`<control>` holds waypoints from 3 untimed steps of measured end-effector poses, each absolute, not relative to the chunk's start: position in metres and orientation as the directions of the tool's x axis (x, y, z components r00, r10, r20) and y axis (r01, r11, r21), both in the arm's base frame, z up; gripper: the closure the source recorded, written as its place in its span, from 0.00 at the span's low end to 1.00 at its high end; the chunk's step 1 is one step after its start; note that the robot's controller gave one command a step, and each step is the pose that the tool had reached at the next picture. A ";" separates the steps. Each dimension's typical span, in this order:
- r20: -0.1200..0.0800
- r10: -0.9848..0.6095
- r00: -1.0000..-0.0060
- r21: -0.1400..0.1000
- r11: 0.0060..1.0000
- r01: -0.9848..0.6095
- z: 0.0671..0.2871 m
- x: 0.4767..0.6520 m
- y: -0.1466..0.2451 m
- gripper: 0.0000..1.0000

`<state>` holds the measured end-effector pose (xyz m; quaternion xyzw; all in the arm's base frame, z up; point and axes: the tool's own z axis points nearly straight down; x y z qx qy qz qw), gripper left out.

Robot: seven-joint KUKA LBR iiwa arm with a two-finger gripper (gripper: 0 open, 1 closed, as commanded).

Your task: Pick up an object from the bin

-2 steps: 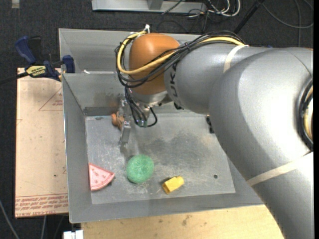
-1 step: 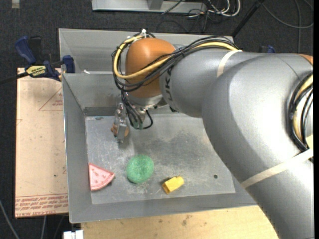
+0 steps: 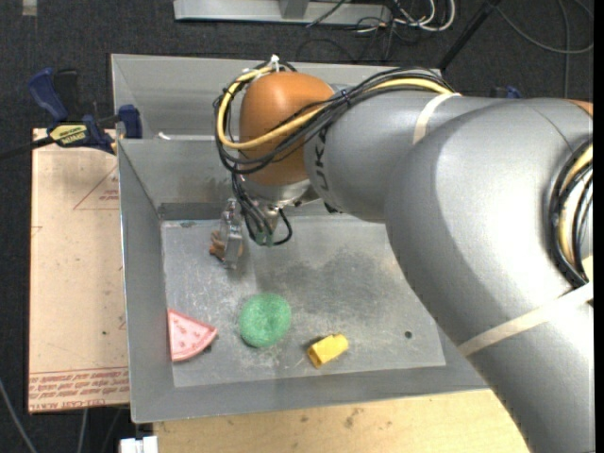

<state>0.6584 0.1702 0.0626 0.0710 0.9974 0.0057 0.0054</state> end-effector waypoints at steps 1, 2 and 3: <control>-0.008 0.137 -0.991 0.005 0.991 0.137 0.112 0.663 0.174 1.00; -0.001 0.141 -0.990 0.003 0.990 0.141 0.069 0.659 0.171 1.00; -0.004 0.137 -0.991 0.004 0.991 0.137 0.158 0.664 0.174 1.00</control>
Offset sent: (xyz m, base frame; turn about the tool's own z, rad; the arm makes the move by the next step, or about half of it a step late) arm 0.0000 -0.0001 0.0074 -0.0001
